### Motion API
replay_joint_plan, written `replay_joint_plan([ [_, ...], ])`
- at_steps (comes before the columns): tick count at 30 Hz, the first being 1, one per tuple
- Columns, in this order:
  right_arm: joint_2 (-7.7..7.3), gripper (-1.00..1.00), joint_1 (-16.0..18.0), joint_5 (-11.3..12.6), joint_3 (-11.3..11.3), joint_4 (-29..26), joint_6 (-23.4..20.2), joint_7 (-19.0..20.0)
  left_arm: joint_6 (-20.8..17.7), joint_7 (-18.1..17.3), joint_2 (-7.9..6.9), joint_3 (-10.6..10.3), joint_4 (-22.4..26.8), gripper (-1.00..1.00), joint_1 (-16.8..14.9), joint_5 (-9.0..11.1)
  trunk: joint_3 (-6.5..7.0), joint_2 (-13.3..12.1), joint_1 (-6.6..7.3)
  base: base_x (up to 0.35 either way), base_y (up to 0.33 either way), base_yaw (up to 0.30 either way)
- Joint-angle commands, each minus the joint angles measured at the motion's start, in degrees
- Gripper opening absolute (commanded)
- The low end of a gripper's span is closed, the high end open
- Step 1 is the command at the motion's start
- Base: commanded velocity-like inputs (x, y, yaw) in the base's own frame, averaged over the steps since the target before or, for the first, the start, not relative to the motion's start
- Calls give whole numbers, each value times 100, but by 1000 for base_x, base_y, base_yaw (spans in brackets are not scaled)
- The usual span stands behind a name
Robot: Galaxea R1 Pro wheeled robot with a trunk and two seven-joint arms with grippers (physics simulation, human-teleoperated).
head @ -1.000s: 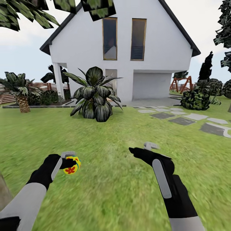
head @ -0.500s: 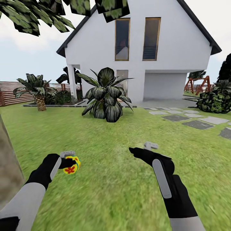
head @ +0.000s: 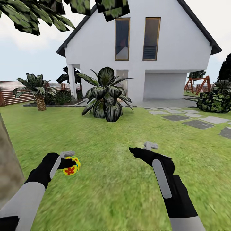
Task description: Take the three Easter eggs out of the wicker basket on the lawn in the garden, then place them on the lawn next to a single tree (choose any tree) so that all three eggs are next to the same tree and none are left in the basket.
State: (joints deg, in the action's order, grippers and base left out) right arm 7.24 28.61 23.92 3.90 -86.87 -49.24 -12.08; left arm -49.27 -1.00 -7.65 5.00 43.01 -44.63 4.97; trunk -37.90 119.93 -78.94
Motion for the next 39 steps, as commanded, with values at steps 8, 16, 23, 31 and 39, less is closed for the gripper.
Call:
replay_joint_plan([
  [8, 5, 100, 5, 60, 6, -6, -15, -58, -26, 17, 0, 10, -73, -100, -43, 3, -151, 325, -176, 0, 0, 0],
  [16, 10, 100, 5, 61, 12, -5, -16, -58, -19, 89, -141, 29, -404, -100, -54, 6, -294, 646, -351, 0, 0, 0],
  [23, 14, 100, 5, 60, 87, -22, -17, -58, -192, 63, -298, 44, -517, -100, -71, 36, -420, 927, -505, 0, 0, 0],
  [31, 13, 100, 5, 60, 347, -48, -16, -66, -307, -6, -315, 45, -521, -100, -90, 49, -564, 1248, -681, 0, 0, 0],
  [39, 13, 100, 5, 60, 356, -36, -15, -66, -320, -116, -380, 45, -526, -100, -97, 111, -707, 1569, -856, 0, 0, 0],
])
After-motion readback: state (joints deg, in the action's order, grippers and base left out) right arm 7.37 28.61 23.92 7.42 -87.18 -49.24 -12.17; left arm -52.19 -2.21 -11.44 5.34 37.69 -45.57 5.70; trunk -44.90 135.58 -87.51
